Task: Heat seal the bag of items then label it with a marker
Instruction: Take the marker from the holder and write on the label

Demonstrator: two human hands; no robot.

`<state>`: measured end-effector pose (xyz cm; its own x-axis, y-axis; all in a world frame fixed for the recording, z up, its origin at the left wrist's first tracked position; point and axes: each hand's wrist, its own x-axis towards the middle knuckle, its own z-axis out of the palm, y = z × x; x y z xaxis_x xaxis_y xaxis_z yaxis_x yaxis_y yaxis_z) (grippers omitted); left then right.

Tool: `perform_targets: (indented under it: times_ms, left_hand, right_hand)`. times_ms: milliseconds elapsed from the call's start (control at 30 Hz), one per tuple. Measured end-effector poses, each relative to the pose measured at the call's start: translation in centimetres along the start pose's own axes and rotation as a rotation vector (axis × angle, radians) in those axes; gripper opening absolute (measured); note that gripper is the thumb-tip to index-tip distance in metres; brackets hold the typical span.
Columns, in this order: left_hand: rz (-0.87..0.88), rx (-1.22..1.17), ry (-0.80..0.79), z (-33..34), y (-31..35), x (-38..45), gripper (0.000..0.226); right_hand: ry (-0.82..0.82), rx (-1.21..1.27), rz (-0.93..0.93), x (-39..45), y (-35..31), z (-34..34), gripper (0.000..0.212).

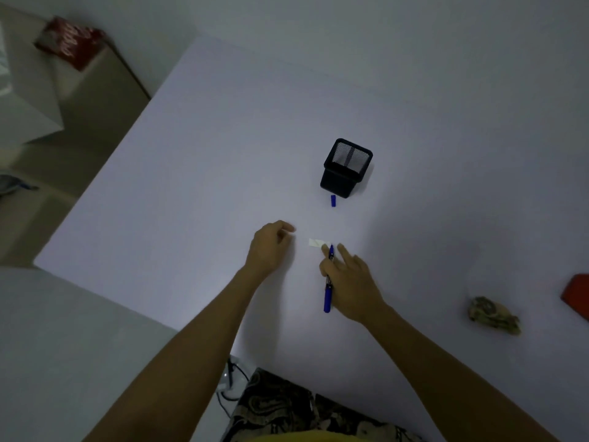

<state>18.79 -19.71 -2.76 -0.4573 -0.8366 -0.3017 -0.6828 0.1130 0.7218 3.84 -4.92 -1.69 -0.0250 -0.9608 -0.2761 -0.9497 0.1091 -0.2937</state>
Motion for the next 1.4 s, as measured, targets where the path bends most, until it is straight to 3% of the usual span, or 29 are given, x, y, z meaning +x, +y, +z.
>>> perform_targets:
  times_ms: [300,533,900,1200,1400]
  left_hand:
    - [0.175,0.24,-0.102,3.3,2.0,0.1,0.03]
    - [0.196,0.483,-0.134,3.6,3.3,0.9,0.029]
    - [0.051,0.326,-0.262,2.9,4.1,2.6,0.021]
    - [0.168,0.402,-0.257,3.1,4.6,2.2,0.013]
    - [0.103,0.319,-0.314,3.1,4.9,2.3,0.034]
  right_hand:
    - [-0.121,0.1,0.067,0.6,-0.6,-0.3,0.035]
    - [-0.145,0.138,0.085,0.7,-0.6,-0.6,0.04]
    - [-0.14,0.12,0.061,0.5,-0.4,-0.3,0.038]
    - [-0.16,0.125,0.048,0.6,-0.2,-0.5,0.04]
    - [-0.163,0.129,0.053,0.6,-0.2,-0.4,0.041]
